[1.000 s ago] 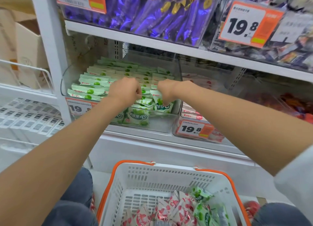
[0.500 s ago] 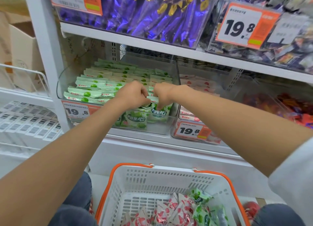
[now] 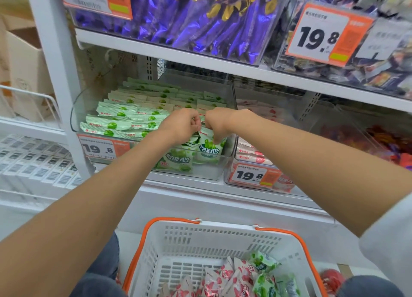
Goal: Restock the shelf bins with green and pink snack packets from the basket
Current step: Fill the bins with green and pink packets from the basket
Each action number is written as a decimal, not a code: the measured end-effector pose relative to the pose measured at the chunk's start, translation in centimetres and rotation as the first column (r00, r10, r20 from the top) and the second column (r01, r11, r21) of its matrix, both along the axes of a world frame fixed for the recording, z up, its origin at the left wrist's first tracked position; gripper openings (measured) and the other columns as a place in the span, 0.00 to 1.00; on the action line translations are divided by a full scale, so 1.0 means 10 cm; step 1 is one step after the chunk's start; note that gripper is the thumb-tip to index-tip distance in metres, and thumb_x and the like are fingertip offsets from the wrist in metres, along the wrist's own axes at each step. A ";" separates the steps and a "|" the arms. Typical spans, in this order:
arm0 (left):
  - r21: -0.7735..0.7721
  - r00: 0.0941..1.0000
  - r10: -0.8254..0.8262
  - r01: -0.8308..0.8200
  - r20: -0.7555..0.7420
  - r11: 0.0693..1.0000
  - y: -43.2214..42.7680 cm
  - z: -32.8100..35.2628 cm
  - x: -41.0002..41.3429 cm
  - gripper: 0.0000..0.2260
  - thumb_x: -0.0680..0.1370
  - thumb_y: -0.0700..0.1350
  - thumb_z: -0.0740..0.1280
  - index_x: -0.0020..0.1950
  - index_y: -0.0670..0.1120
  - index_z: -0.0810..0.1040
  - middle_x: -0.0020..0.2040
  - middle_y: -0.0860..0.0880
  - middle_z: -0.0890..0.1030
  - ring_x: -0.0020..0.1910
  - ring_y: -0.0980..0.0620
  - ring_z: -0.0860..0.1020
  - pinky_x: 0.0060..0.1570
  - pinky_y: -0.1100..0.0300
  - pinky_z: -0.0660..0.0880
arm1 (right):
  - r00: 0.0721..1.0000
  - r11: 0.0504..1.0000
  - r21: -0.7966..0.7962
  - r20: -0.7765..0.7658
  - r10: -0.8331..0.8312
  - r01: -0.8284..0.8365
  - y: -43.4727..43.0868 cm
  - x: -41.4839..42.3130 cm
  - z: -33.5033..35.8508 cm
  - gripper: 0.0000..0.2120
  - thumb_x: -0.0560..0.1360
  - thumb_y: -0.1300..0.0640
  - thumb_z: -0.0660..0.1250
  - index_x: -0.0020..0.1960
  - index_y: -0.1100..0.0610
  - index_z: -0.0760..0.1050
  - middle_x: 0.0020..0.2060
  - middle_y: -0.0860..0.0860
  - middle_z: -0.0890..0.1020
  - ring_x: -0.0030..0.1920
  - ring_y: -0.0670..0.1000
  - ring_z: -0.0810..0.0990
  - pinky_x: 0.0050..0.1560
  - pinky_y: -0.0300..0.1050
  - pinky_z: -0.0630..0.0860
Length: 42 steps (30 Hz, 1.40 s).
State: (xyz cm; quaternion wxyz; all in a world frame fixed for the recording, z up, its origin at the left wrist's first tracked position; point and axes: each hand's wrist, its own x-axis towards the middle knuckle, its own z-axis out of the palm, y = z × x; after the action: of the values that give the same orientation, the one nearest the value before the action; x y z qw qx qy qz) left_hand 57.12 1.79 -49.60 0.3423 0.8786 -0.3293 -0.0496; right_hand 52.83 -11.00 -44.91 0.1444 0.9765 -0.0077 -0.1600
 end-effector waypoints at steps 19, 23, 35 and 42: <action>-0.037 0.937 0.212 -0.210 0.277 0.977 0.12 0.09 -0.40 0.05 0.78 0.48 0.66 0.51 0.52 0.81 0.49 0.52 0.81 0.47 0.48 0.79 0.43 0.54 0.77 | 0.892 0.942 0.323 0.447 -0.067 -0.092 -0.09 -0.50 0.04 0.07 0.72 0.60 0.68 0.50 0.58 0.81 0.46 0.52 0.83 0.48 0.54 0.80 0.49 0.47 0.77; 0.036 0.978 0.166 -0.172 0.130 0.984 0.15 0.01 -0.94 0.04 0.75 0.46 0.66 0.40 0.53 0.77 0.40 0.52 0.80 0.43 0.47 0.78 0.43 0.54 0.77 | 0.770 0.889 0.426 0.620 -0.151 -0.169 0.00 -1.04 -0.22 0.07 0.72 0.62 0.63 0.44 0.57 0.80 0.41 0.52 0.82 0.43 0.54 0.79 0.45 0.50 0.77; 0.665 0.937 0.047 0.210 -0.347 0.717 0.31 -1.67 -1.72 0.10 0.77 0.43 0.65 0.54 0.41 0.82 0.49 0.44 0.80 0.49 0.46 0.79 0.49 0.59 0.75 | 0.915 0.769 0.497 -0.187 -0.358 0.402 -0.41 -2.56 -2.69 0.08 0.75 0.63 0.62 0.49 0.58 0.79 0.47 0.54 0.81 0.49 0.54 0.79 0.48 0.46 0.76; 0.649 0.907 -0.030 0.324 -0.420 0.688 0.22 -2.16 -1.80 0.06 0.76 0.40 0.64 0.40 0.44 0.78 0.46 0.44 0.81 0.48 0.47 0.80 0.52 0.54 0.76 | 0.905 0.893 0.314 -0.381 -0.192 0.322 -0.48 -2.68 -3.77 0.21 0.76 0.66 0.60 0.68 0.56 0.71 0.63 0.54 0.78 0.61 0.54 0.77 0.59 0.50 0.76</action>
State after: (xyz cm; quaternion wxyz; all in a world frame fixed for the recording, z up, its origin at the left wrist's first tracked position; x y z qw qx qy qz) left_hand 39.09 4.02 -71.20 0.0301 0.8783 -0.2976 -0.3729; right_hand 25.98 -15.85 -82.63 -0.0656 0.9336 -0.0835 -0.3423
